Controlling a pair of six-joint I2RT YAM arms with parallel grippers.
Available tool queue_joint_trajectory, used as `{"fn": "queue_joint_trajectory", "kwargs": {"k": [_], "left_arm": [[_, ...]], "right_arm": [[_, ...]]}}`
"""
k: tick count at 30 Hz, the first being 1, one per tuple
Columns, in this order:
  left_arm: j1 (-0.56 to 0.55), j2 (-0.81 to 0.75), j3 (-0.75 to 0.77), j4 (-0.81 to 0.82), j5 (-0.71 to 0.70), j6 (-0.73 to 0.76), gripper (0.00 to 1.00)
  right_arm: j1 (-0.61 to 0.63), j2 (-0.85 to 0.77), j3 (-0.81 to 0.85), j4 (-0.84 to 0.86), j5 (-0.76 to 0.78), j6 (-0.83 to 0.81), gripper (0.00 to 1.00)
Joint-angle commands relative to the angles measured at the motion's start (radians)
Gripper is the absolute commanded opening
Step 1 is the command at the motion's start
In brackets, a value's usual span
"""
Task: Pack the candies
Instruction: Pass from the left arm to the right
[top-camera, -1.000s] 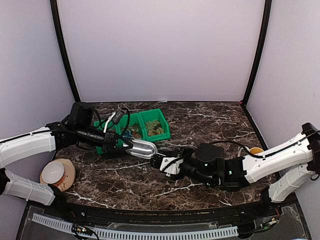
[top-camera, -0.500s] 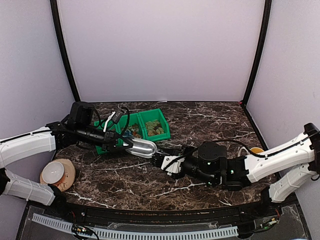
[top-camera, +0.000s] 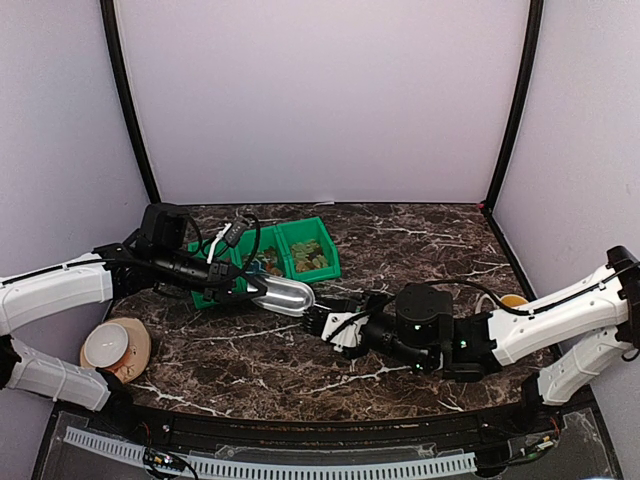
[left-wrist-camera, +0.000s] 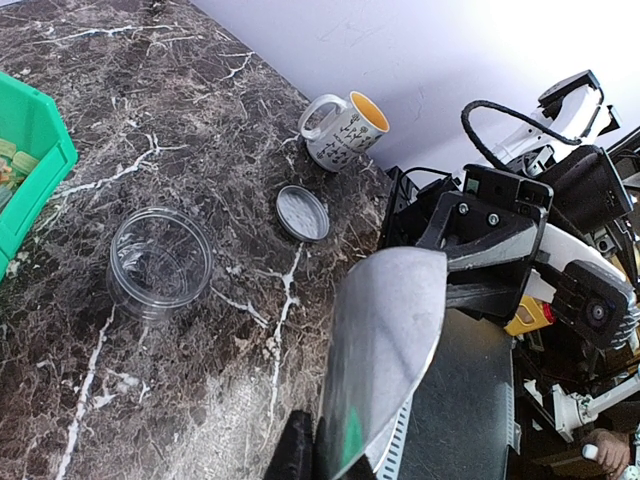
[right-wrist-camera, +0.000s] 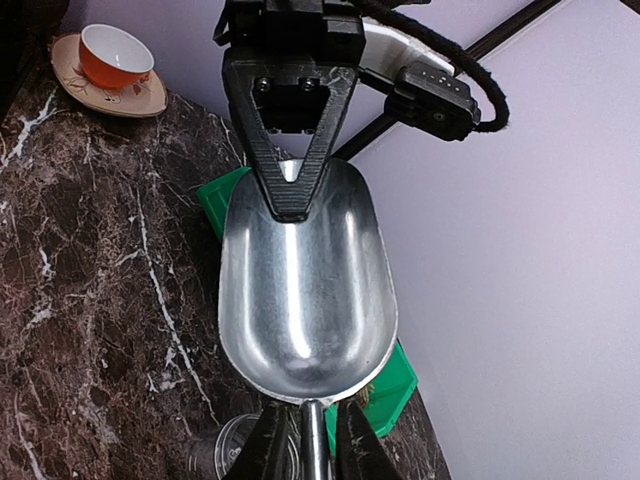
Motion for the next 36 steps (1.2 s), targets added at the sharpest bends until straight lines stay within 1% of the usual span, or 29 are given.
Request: {"fn": "queue_joint_trajectory", "kwargs": {"k": [1,7,20,24,28,33,34,35,36], "left_arm": [[0.005,-0.007,-0.015,0.037,0.038,-0.006,0.00],[0.005,-0.005,-0.015,0.040,0.043,-0.008,0.00],[0.005,-0.010,-0.020,0.051,0.064,-0.014,0.00],[0.005,-0.012,-0.020,0.053,0.067,-0.015,0.00],[0.005,-0.012,-0.020,0.055,0.068,-0.017,0.00],[0.005,-0.014,-0.020,0.054,0.065,-0.017,0.00],[0.005,-0.014,-0.020,0.053,0.062,-0.016,0.02],[0.005,-0.014,-0.018,0.049,0.059,-0.012,0.07],[0.005,-0.014,-0.015,0.043,0.052,-0.006,0.14]], "right_arm": [[0.009,0.013,0.026,0.049,-0.012,0.001,0.18],[0.009,0.013,0.032,0.049,-0.016,-0.003,0.15],[0.012,0.045,0.048,0.076,0.007,-0.027,0.13],[0.014,0.044,0.047,0.078,-0.003,-0.026,0.08],[0.013,0.036,0.044,0.088,-0.015,-0.026,0.00],[0.013,0.009,0.025,0.125,-0.029,-0.015,0.00],[0.013,0.003,0.019,0.138,-0.029,-0.014,0.00],[0.015,-0.002,0.012,0.149,-0.024,-0.012,0.00],[0.014,-0.009,0.007,0.152,-0.023,-0.008,0.00]]}}
